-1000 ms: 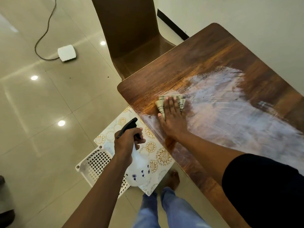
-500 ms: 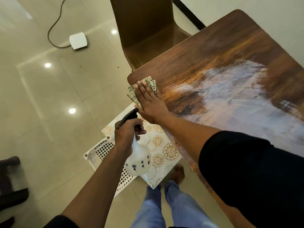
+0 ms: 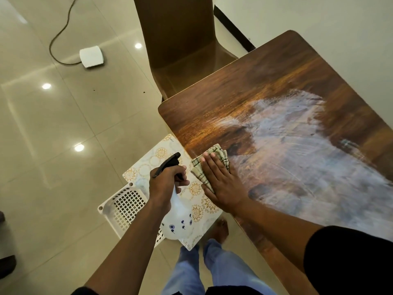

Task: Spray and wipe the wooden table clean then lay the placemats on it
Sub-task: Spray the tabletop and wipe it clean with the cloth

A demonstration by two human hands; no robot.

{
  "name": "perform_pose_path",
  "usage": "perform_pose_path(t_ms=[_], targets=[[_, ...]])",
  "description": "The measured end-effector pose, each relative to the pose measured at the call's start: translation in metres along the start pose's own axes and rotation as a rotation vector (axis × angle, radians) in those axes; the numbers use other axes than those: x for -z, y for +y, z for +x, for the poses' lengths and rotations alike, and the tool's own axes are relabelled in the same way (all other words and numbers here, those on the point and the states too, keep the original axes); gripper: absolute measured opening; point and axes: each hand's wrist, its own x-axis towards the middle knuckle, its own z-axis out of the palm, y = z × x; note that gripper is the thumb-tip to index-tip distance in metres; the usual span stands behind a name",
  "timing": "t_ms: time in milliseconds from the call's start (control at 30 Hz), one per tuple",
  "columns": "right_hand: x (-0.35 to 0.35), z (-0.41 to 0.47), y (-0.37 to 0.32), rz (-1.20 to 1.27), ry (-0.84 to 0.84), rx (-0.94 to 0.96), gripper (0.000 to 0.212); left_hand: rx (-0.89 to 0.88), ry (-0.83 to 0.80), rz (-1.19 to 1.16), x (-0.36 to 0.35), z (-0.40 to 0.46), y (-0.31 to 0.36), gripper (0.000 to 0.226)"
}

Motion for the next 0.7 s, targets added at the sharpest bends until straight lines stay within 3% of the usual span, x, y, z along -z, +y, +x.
perform_pose_path(t_ms=[433, 700], targets=[[0.040, 0.200, -0.015, 0.017, -0.114, -0.048, 0.080, -0.053, 0.075, 0.001, 0.013, 0.009, 0.006, 0.007], [0.042, 0.174, -0.008, 0.075, -0.084, -0.028, 0.077, -0.040, 0.013, 0.087, 0.015, 0.009, 0.000, 0.011]])
